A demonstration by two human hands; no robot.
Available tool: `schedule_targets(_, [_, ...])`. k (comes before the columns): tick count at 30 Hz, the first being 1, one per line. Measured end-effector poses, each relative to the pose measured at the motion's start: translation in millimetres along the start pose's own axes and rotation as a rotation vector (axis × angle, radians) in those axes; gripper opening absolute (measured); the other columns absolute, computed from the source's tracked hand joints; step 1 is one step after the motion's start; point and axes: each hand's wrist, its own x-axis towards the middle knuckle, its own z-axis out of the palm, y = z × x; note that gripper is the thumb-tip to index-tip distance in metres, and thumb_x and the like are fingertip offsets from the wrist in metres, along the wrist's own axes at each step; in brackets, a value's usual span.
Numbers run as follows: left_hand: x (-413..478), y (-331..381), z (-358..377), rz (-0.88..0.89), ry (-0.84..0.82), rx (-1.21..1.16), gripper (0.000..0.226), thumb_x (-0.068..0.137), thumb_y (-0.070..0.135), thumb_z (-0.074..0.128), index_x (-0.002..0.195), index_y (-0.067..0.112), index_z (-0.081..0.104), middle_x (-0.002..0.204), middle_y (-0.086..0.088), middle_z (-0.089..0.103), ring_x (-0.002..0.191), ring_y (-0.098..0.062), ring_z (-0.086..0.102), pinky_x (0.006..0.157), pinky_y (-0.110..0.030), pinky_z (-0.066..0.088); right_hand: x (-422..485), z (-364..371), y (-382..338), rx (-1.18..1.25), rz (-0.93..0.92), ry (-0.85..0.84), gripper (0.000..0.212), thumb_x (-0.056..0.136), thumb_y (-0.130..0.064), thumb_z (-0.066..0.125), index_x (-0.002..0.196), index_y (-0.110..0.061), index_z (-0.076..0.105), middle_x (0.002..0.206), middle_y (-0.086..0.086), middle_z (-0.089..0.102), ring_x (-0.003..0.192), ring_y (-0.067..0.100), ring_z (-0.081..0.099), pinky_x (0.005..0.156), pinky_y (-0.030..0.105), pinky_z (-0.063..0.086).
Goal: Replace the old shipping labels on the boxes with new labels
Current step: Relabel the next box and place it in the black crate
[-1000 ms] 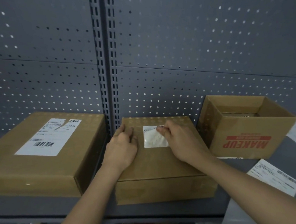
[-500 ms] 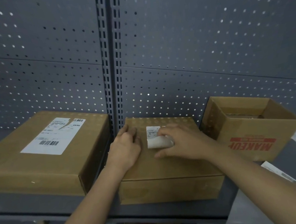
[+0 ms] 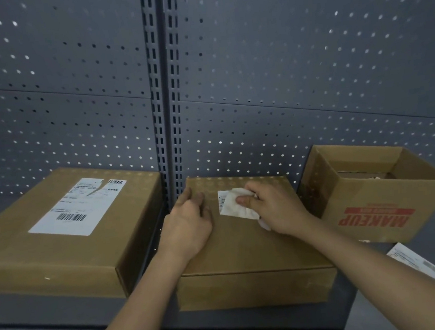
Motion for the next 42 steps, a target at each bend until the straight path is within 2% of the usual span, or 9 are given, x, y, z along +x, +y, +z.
schedule_targets(11, [1, 0, 1, 0.003, 0.01, 0.004, 0.043, 0.103, 0.032, 0.043, 0.145, 0.022, 0.047, 0.163, -0.003, 0.021, 0.143, -0.03, 0.036, 0.111, -0.039, 0.034, 1, 6, 8, 0.376, 0.231, 0.198, 0.03, 0.1, -0.039, 0.05, 0.079, -0.017, 0.049, 0.07, 0.006, 0.062, 0.048, 0.02, 0.065, 0.053, 0.055, 0.053])
schedule_targets(15, [1, -1, 1, 0.003, 0.003, 0.007, 0.044, 0.103, 0.032, 0.042, 0.146, 0.023, 0.045, 0.163, -0.003, 0.021, 0.143, -0.029, 0.035, 0.111, -0.039, 0.033, 2, 0, 5, 0.452, 0.244, 0.085, 0.023, 0.101, -0.039, 0.048, 0.09, -0.027, 0.064, 0.077, 0.006, 0.066, 0.059, 0.024, 0.067, 0.063, 0.055, 0.056])
schedule_targets(19, [1, -1, 1, 0.011, 0.003, 0.005, 0.042, 0.104, 0.028, 0.04, 0.145, 0.021, 0.047, 0.163, -0.006, 0.021, 0.141, -0.032, 0.037, 0.11, -0.04, 0.034, 4, -12, -5, 0.533, 0.291, -0.095, 0.025, 0.1, -0.035, 0.052, 0.095, -0.018, 0.07, 0.086, 0.005, 0.062, 0.066, 0.021, 0.062, 0.063, 0.037, 0.053])
schedule_targets(22, [1, -2, 2, 0.012, 0.003, -0.001, 0.041, 0.103, 0.026, 0.04, 0.144, 0.02, 0.048, 0.163, -0.006, 0.022, 0.141, -0.033, 0.037, 0.11, -0.041, 0.035, 7, -22, -9, 0.653, 0.343, -0.185, 0.047, 0.087, -0.054, 0.06, 0.102, -0.011, 0.07, 0.089, 0.008, 0.059, 0.074, 0.023, 0.06, 0.062, 0.034, 0.054])
schedule_targets(24, [1, -2, 1, 0.01, 0.006, -0.01, 0.042, 0.103, 0.026, 0.041, 0.144, 0.021, 0.048, 0.163, -0.006, 0.022, 0.141, -0.033, 0.037, 0.11, -0.041, 0.034, 9, -25, -12, 0.546, 0.31, -0.196, 0.056, 0.077, -0.062, 0.066, 0.101, -0.011, 0.07, 0.086, 0.008, 0.061, 0.075, 0.024, 0.064, 0.064, 0.038, 0.058])
schedule_targets(28, [0, -1, 0, 0.006, 0.01, -0.019, 0.041, 0.103, 0.026, 0.041, 0.143, 0.021, 0.049, 0.163, -0.006, 0.022, 0.142, -0.032, 0.035, 0.111, -0.04, 0.033, 8, -16, -11, 0.13, 0.187, -0.087, 0.026, 0.088, -0.037, 0.066, 0.107, -0.019, 0.063, 0.097, -0.003, 0.066, 0.086, 0.019, 0.065, 0.071, 0.047, 0.058])
schedule_targets(33, [-1, -2, 0, 0.013, 0.014, -0.032, 0.041, 0.103, 0.026, 0.041, 0.143, 0.021, 0.049, 0.163, -0.005, 0.022, 0.142, -0.031, 0.035, 0.112, -0.038, 0.032, 12, -11, -14, -0.104, 0.056, -0.08, 0.04, 0.098, -0.026, 0.055, 0.136, -0.039, 0.05, 0.121, -0.006, 0.066, 0.106, 0.019, 0.062, 0.083, 0.029, 0.048])
schedule_targets(37, [-1, -1, 0, 0.008, 0.021, -0.035, 0.041, 0.103, 0.025, 0.042, 0.144, 0.02, 0.048, 0.163, -0.004, 0.021, 0.142, -0.03, 0.036, 0.111, -0.037, 0.032, 5, -2, -12, -0.059, 0.012, 0.046, 0.029, 0.097, -0.01, 0.055, 0.117, -0.023, 0.07, 0.117, -0.009, 0.07, 0.104, 0.0, 0.058, 0.075, -0.003, 0.028])
schedule_targets(42, [1, -2, 2, 0.01, 0.028, -0.029, 0.039, 0.102, 0.024, 0.043, 0.14, 0.017, 0.052, 0.162, -0.005, 0.023, 0.139, -0.031, 0.04, 0.109, -0.038, 0.034, 3, 5, 0, 0.082, 0.067, 0.164, 0.031, 0.093, -0.002, 0.052, 0.099, -0.025, 0.072, 0.09, -0.023, 0.066, 0.085, -0.012, 0.057, 0.072, 0.003, 0.035])
